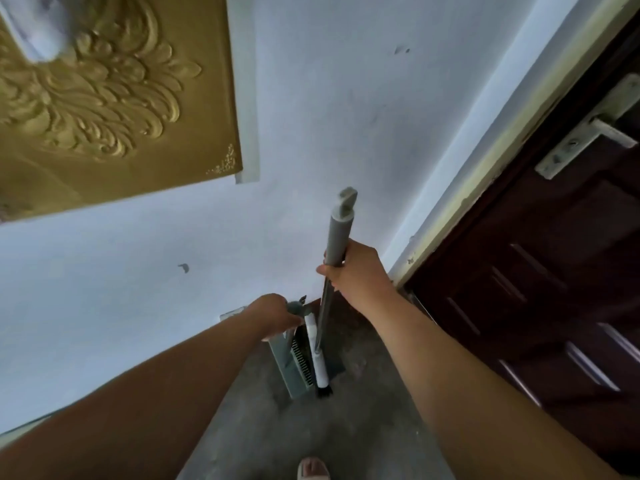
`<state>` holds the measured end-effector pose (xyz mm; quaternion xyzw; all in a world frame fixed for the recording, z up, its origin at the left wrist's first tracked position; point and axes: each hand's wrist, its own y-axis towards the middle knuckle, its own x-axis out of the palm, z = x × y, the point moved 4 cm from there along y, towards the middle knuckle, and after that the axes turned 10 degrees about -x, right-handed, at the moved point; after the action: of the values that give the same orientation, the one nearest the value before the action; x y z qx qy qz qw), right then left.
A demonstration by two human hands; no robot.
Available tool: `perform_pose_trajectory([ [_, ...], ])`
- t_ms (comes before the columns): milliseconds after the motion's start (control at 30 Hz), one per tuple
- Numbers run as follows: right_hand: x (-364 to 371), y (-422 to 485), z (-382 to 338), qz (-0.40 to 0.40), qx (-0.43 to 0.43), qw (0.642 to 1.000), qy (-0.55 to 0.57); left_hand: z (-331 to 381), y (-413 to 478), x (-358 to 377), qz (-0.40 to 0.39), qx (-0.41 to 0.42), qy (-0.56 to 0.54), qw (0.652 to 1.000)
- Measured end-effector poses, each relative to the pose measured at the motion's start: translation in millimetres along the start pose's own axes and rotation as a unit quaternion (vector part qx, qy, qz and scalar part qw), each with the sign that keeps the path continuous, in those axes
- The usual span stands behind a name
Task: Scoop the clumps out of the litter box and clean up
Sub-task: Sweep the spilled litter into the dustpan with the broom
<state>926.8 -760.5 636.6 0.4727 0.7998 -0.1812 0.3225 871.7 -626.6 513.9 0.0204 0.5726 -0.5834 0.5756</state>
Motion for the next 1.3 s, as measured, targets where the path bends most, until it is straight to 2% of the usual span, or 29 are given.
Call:
perform_pose_trajectory([
  [267, 3, 79, 25, -0.043, -0.041, 0.998, 0.012, 24, 69, -13, -0.019, -0.043, -0.006, 0.999],
  [633, 10, 121, 46, -0.043, -0.054, 0.996, 0.058, 44, 104, -21, -0.029, -0.048, 0.004, 0.998],
  [733, 10, 125, 47, -0.04, -0.055, 0.995, 0.07, 48, 107, -23, -0.039, -0.016, -0.027, 0.999],
  [833, 11, 129, 46, -0.043, -0.054, 0.995, 0.077, 58, 109, -26, -0.068, 0.017, -0.011, 0.997],
  [967, 13, 130, 46, -0.046, -0.061, 0.994, 0.072, 71, 112, -31, -0.089, 0.023, -0.026, 0.995],
  [1300, 15, 134, 50, -0.063, -0.062, 0.993, 0.08, 86, 112, -33, 0.006, 0.027, -0.016, 0.999],
])
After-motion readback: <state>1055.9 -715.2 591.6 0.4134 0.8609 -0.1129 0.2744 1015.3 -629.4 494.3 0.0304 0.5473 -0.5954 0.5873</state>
